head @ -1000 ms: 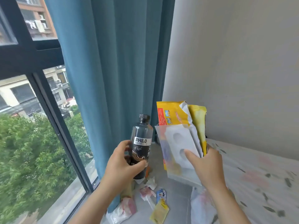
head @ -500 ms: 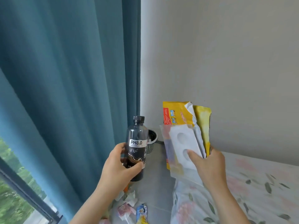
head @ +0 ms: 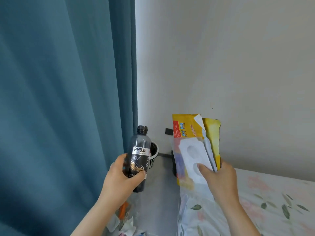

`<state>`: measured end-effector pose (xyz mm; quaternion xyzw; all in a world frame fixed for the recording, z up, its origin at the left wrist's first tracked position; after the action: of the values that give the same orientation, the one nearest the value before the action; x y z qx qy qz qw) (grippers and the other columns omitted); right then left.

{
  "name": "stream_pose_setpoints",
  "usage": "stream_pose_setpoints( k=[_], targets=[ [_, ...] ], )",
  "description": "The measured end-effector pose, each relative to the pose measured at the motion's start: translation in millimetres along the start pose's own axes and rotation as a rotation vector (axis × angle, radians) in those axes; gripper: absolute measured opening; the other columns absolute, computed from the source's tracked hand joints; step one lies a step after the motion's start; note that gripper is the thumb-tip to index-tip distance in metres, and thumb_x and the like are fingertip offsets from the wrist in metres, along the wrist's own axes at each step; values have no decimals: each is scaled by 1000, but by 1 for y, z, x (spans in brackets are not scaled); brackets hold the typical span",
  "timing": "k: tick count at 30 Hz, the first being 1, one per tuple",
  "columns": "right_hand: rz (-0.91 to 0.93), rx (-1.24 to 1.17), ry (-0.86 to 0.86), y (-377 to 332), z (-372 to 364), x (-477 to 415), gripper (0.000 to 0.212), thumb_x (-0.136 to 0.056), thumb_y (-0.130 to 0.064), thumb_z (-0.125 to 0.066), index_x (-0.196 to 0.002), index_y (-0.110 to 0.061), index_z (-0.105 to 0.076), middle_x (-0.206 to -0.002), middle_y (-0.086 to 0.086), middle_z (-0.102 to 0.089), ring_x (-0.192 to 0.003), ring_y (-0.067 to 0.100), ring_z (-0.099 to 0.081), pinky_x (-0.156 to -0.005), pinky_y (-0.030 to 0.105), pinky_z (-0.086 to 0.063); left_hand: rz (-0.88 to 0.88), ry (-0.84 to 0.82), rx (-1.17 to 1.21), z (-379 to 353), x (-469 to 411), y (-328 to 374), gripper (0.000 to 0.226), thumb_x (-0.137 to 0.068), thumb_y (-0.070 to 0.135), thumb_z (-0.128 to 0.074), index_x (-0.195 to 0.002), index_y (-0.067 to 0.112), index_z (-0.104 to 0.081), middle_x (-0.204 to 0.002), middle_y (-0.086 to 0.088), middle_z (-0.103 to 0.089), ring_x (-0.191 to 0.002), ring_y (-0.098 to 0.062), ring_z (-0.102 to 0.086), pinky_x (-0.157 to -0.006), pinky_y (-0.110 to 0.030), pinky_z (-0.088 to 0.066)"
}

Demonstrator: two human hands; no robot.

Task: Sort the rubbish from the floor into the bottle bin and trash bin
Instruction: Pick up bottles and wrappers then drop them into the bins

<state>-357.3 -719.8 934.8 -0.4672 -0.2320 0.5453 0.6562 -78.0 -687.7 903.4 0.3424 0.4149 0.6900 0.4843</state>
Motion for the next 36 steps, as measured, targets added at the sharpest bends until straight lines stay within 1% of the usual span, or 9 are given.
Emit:
stream_pose_setpoints(
  k=[3, 6, 9, 12, 19, 24, 27, 30, 36],
  targets=[
    [-4, 20, -4, 0, -16, -30, 49, -75, -14, -78, -53, -17, -35, -45, -9, -31, -42, 10, -29, -43, 17, -23, 20, -15, 7, -3, -38, 3, 57, -76, 28, -75, -126, 30, -47, -103, 14, -64, -91, -6, -61, -68, -20, -46],
    [-35, 24, -12, 9, -33, -60, 49, -75, -14, -78, -52, -18, -34, -39, -7, -33, -40, 10, -29, -43, 19, -24, 33, -25, 7, -11, -72, 5, 55, -78, 27, -74, -126, 31, -47, -98, 18, -61, -87, -3, -59, -62, -14, -41],
    [-46, 28, -31, 17, -48, -87, 52, -76, -14, -77, -51, -20, -32, -36, -9, -37, -36, 10, -30, -42, 17, -23, 69, -31, 2, -20, -100, 4, 54, -78, 27, -74, -123, 35, -46, -101, 16, -63, -90, -7, -61, -64, -16, -42],
    [-56, 14, -38, 30, -66, -128, 50, -76, -13, -76, -53, -18, -32, -40, -7, -32, -40, 9, -27, -44, 20, -25, 90, -27, -18, -37, -143, 4, 48, -75, 29, -75, -115, 38, -49, -98, 14, -66, -89, -5, -63, -66, -21, -46],
    [-54, 43, -97, 54, -101, -246, 43, -77, -14, -73, -57, -15, -35, -49, -4, -30, -45, 14, -26, -45, 25, -24, 129, 11, -44, -88, -250, 26, 41, -72, 28, -77, -107, 33, -55, -96, 10, -69, -87, -7, -64, -69, -23, -46],
    [-26, 71, -146, 66, -117, -328, 42, -78, -13, -71, -55, -18, -37, -42, -7, -32, -40, 9, -27, -40, 18, -24, 152, 39, -82, -120, -316, 46, 34, -73, 30, -77, -99, 34, -56, -89, 14, -68, -81, -3, -64, -52, -12, -40],
    [-28, 94, -179, 78, -131, -362, 40, -77, -14, -70, -56, -14, -37, -46, -5, -32, -44, 13, -27, -41, 20, -24, 187, 53, -103, -132, -346, 40, 32, -71, 31, -78, -95, 33, -58, -88, 13, -69, -80, -5, -65, -55, -16, -43],
    [-59, 111, -233, 91, -151, -384, 37, -77, -15, -70, -59, -12, -38, -51, 0, -33, -48, 17, -29, -46, 27, -27, 228, 70, -128, -136, -370, 31, 32, -68, 34, -78, -92, 35, -58, -87, 13, -69, -80, -6, -65, -66, -26, -51],
    [-76, 186, -319, 108, -198, -430, 32, -79, -18, -68, -60, -15, -43, -52, 0, -38, -48, 16, -34, -45, 24, -27, 281, 58, -138, -148, -433, 10, 29, -70, 29, -78, -89, 34, -58, -85, 12, -67, -77, -4, -62, -58, -21, -43]
  ],
)
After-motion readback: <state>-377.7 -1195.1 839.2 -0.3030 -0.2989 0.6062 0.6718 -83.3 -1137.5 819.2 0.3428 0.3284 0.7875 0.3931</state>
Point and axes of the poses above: each hand's wrist, its own x-axis away from the middle knuckle, its own z-axis out of the back of the hand, y = z × x, the point moved 5 cm from there along -x, towards the middle knuckle
